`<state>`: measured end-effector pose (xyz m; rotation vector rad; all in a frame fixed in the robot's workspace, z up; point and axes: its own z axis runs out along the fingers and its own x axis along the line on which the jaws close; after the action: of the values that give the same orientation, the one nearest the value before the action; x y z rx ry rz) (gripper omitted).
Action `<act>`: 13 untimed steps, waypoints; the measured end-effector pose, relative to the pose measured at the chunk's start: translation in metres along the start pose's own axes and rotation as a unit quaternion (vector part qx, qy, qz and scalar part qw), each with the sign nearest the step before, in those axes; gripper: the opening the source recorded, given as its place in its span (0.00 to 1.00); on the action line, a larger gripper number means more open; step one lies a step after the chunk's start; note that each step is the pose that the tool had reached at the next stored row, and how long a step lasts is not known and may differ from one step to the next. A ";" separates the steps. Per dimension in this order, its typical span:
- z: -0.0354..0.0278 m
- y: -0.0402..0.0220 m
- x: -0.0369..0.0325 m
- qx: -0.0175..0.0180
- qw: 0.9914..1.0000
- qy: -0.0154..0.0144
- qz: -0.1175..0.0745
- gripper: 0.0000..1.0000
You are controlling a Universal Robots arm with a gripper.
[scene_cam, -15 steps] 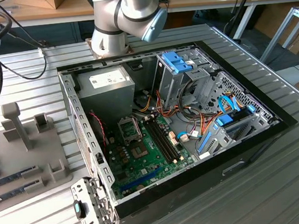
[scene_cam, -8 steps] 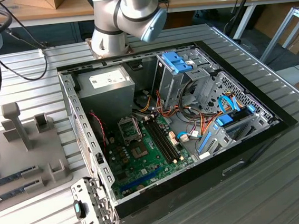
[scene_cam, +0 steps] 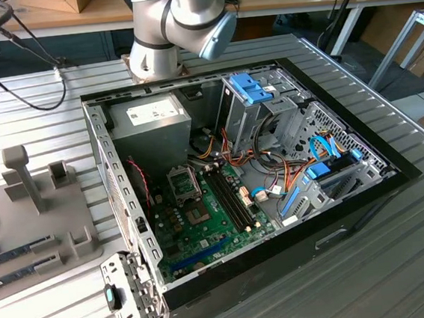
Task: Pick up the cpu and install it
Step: 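Pick up the cpu and move it towards the insertion slot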
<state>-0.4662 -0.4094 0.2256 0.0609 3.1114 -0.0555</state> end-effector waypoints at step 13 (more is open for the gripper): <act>-0.0010 0.0000 -0.0001 0.062 0.998 -0.003 -0.002 0.47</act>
<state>-0.4662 -0.4094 0.2266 0.0571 3.0995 -0.2490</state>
